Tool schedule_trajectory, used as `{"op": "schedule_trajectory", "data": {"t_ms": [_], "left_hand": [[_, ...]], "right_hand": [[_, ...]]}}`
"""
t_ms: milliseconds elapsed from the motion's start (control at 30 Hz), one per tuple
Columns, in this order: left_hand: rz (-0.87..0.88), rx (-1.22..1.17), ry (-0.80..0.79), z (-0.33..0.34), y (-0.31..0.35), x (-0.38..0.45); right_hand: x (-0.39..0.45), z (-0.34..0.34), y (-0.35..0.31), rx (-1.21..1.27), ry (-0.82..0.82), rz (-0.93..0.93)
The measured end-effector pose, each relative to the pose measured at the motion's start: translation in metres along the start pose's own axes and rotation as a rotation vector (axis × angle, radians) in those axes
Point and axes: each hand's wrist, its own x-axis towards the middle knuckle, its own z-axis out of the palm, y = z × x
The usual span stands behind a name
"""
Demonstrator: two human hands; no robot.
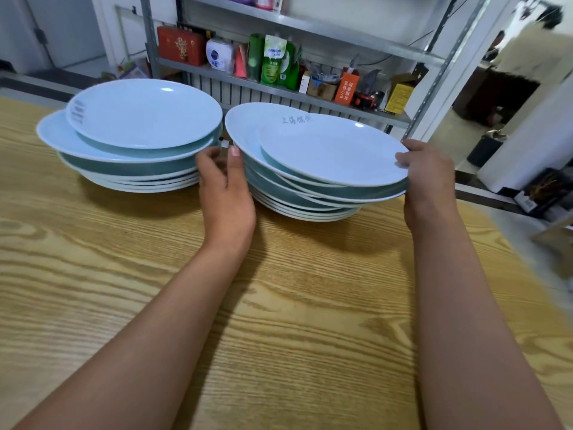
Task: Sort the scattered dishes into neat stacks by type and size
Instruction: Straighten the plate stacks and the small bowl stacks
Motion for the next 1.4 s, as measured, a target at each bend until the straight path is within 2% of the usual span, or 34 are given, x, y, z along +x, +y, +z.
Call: {"op": "schedule_trajectory", "data": {"t_ms": [367,500,633,767,967,1133,1300,1400], "left_hand": [[0.048,0.0,-0.105,0.002,0.005,-0.002],[0.071,-0.019,-0.072,0.002,0.009,-0.002],[0.062,-0.05,-0.11,0.004,0.008,-0.004],[0.112,0.037,-0.169,0.007,0.004,-0.006],[0.155,0.084,-0.126,0.004,0.005,-0.006],[0.208,0.069,-0.067,0.002,0.007,-0.006],[0.213,0.135,-0.065,0.004,0.008,-0.008],[0.156,0.22,-0.131,0.005,0.004,-0.007]], "right_hand": [[0.004,0.002,0.006,0.004,0.001,0.009],[0.001,0.001,0.004,0.072,0.01,0.023],[0.002,0.003,0.004,-0.027,0.032,-0.015],[0.004,0.004,0.005,-0.032,0.048,-0.014],[-0.004,0.003,0.008,-0.002,-0.027,0.002],[-0.001,0.009,0.008,-0.19,-0.023,-0.092],[-0.005,0.011,0.01,-0.074,0.002,-0.069],[-0.007,0.012,0.011,-0.031,0.01,-0.061]]}}
